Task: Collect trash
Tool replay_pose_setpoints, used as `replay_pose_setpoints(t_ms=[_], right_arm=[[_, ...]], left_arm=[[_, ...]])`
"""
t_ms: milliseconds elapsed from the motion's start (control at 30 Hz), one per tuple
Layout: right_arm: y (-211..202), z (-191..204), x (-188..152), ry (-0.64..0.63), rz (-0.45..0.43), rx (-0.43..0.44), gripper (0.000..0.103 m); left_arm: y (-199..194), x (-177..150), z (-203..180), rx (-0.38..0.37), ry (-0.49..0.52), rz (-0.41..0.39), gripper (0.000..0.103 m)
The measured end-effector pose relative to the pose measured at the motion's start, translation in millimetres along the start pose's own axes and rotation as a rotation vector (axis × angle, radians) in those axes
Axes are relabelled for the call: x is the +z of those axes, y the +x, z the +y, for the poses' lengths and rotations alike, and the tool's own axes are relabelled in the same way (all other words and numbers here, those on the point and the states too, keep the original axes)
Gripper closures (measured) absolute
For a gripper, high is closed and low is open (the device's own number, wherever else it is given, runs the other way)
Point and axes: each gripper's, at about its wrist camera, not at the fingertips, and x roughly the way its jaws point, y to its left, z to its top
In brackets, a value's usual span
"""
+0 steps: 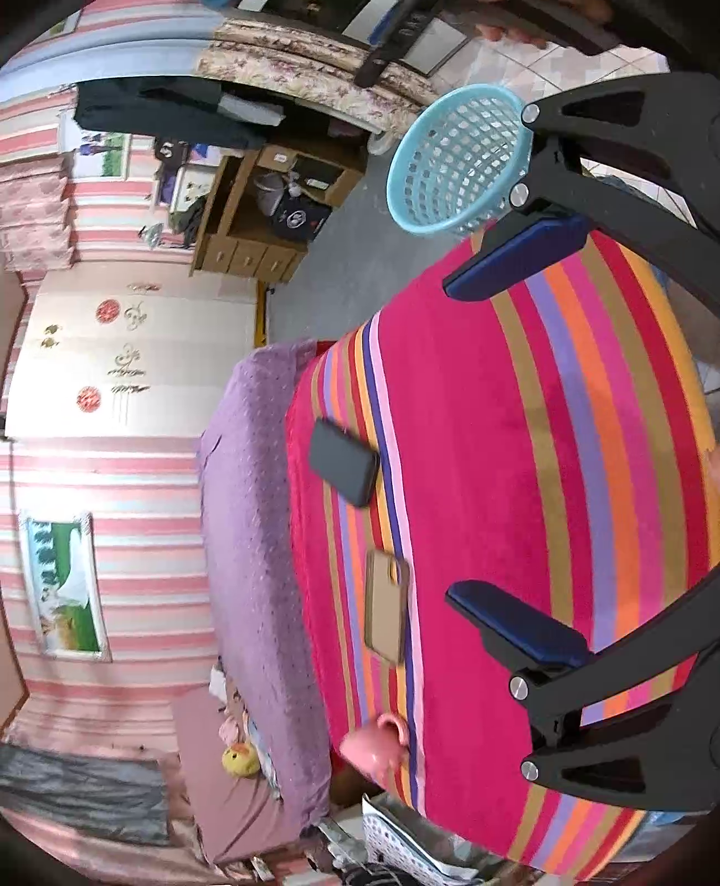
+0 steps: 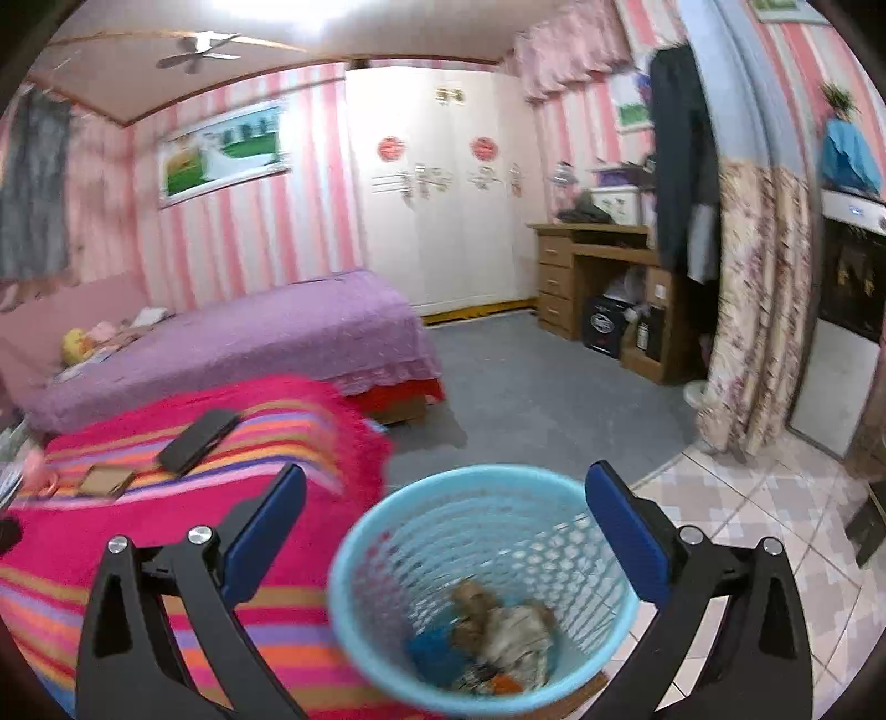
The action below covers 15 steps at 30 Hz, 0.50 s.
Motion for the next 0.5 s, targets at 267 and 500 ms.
replay_pose_setpoints(t_ms=[267, 500], right_arm=[[-49, 66, -58, -0.063, 0.035, 0.116, 0.005], [-60, 101, -83, -0.162, 0.03, 0.181, 0.005]], left_arm=[[-33, -48, 31, 0.027, 0.007, -0.022, 0.005], [-35, -71, 44, 0.055, -0.005, -0.033, 0.005]])
